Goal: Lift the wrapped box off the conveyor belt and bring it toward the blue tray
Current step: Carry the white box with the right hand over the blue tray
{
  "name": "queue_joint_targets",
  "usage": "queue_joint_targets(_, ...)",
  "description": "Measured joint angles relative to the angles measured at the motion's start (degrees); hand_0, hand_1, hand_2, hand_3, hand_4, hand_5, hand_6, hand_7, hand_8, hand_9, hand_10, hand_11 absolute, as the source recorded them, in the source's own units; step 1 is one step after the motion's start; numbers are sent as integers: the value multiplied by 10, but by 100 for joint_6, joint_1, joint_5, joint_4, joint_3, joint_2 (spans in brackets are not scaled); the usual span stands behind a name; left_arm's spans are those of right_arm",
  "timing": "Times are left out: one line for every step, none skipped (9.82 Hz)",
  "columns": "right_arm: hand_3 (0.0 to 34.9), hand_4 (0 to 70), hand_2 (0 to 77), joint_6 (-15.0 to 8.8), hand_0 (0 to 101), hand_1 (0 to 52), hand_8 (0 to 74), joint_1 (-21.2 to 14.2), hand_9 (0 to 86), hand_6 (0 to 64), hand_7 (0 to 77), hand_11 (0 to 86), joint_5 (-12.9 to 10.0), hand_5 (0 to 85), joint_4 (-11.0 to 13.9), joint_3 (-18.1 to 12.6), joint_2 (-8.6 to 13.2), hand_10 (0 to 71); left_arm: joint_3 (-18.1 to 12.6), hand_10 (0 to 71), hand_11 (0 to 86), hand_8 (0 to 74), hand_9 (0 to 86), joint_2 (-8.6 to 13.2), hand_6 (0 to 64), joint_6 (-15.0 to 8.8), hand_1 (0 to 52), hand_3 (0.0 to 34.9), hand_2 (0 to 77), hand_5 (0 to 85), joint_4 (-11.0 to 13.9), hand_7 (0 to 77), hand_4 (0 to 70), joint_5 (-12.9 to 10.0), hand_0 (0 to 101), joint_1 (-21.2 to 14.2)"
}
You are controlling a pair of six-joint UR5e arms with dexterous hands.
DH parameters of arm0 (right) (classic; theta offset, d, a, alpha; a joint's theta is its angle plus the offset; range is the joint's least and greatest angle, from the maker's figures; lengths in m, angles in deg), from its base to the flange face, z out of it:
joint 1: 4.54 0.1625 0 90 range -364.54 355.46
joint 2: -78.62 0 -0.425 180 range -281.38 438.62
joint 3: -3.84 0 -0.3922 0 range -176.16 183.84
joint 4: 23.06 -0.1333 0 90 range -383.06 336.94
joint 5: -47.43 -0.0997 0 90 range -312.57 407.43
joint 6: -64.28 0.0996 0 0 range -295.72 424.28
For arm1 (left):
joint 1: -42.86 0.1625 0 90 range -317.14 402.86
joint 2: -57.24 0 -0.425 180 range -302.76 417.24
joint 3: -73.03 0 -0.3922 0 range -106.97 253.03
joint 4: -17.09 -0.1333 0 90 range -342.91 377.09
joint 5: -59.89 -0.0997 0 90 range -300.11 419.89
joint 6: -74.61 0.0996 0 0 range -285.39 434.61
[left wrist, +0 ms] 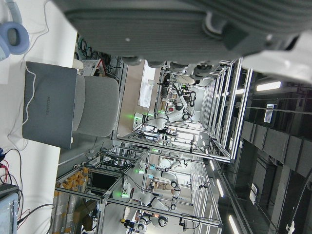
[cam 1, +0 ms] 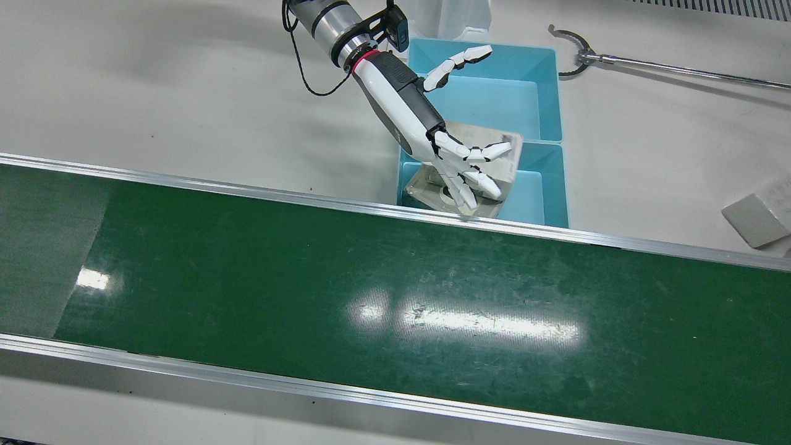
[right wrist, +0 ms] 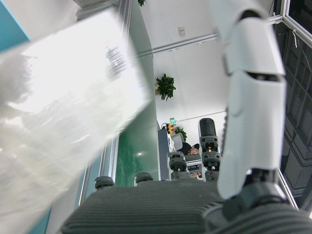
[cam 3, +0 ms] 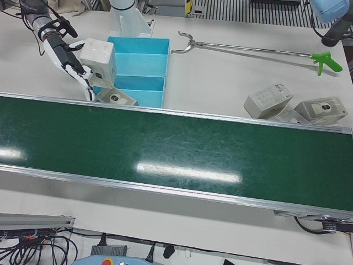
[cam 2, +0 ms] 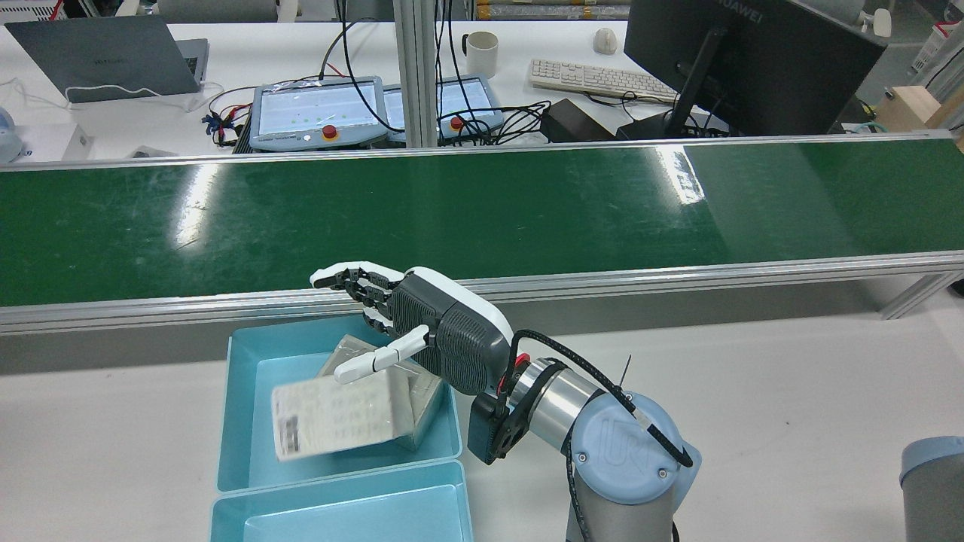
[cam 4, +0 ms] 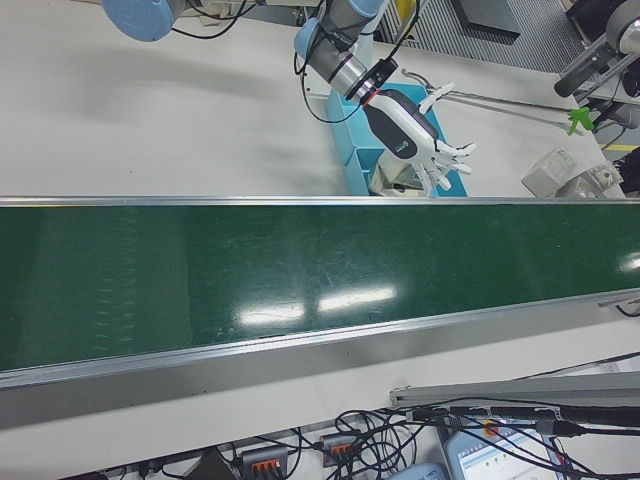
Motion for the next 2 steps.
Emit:
queue_joint_targets(186, 131, 196, 3, 489, 93, 0, -8, 16, 0, 0, 5, 33, 251, 2, -20, 1, 0, 0, 0, 0, 0, 0, 0, 0, 0, 0, 0, 5, 11, 0, 0, 0, 0, 0, 0)
queue_joint_targets(205, 104, 125, 9, 462, 115, 0, 3, 27, 38, 245, 5, 88, 267, 6, -52, 2, 0, 0, 0, 0, 0, 0, 0, 0, 0, 0, 0, 5, 11, 0, 0, 0, 0, 0, 0)
